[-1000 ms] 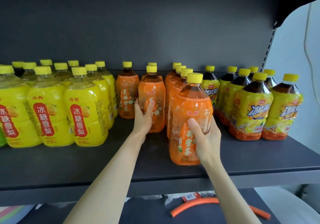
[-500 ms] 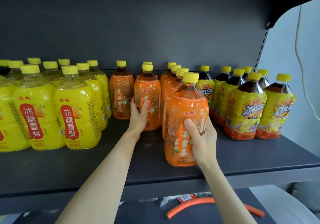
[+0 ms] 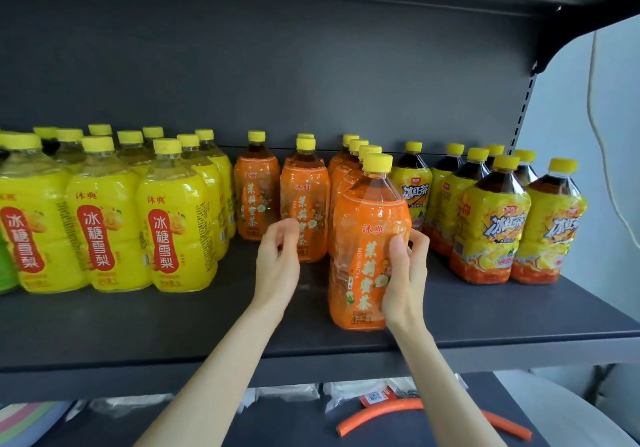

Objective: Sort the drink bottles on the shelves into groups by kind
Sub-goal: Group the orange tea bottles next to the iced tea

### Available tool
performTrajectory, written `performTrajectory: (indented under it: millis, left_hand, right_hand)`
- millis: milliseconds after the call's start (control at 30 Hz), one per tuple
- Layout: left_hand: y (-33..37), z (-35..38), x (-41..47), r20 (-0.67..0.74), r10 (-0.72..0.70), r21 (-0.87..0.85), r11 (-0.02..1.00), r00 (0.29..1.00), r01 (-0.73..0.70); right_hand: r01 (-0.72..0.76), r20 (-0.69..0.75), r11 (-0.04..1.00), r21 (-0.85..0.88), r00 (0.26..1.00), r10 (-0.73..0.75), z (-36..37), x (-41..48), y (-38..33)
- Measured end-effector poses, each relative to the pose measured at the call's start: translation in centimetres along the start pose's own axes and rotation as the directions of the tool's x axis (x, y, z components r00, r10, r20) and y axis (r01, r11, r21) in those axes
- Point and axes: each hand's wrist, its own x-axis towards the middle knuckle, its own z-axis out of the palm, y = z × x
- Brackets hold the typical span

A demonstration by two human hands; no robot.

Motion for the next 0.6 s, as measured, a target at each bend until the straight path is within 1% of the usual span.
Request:
performTrajectory:
  millis: [67,133,167,267,367,433,500,567,600]
  left_hand:
    - [0.6,-0.1,-1.9,0.078,0.055,-0.072,0.996,0.995,-0.05]
    - [1.0,0.0,-3.0,0.144,0.077,-0.137,0.989,0.987,-0.057]
    - [1.1,0.1,-3.2,0.154,0.077,-0.151,0.987,0.985,-0.054]
    - [1.1,0.2,-3.7,0.12,0.096,-0.139,0.987,0.988,-0.079]
    - [1.3,0.0,-3.7,0.049,0.132,-0.115,0.985,0.99,-0.125]
    - [1.1,-0.1,-3.4,0.02,0.137,-0.1,0.986,0.99,-0.134]
    - [1.0,0.0,-2.9,0.001,0.129,-0.089,0.988,0.992,-0.129]
    - [0.9,0.0,-2.3,-0.012,0.121,-0.065,0.991,0.993,-0.121]
    - [0.8,0.0,-2.0,-0.014,0.116,-0.054,0.992,0.993,-0.117]
  right_hand:
    - [-0.006,0.017,1.0,0.02,1.0,0.005,1.0,-0.5,-0.2]
    - [-0.005,0.044,1.0,0.009,0.999,0.005,2.2,-1.0,-0.3]
    - [-0.011,0.061,1.0,-0.003,0.998,0.011,2.8,-1.2,-0.2]
    - [0.008,0.098,0.998,-0.059,0.995,-0.003,4.4,-2.0,0.1]
    - [0.03,0.122,0.977,-0.212,0.992,-0.004,4.8,-2.5,0.3]
    - [0.032,0.148,0.963,-0.267,0.989,0.008,4.2,-2.3,0.2]
    - [0.052,0.115,0.962,-0.268,0.993,-0.021,3.3,-1.6,-0.5]
    - [0.083,0.03,0.964,-0.252,0.997,-0.078,2.1,-0.1,-0.7]
    - [0.076,-0.006,0.963,-0.259,0.997,-0.08,1.7,0.7,-0.6]
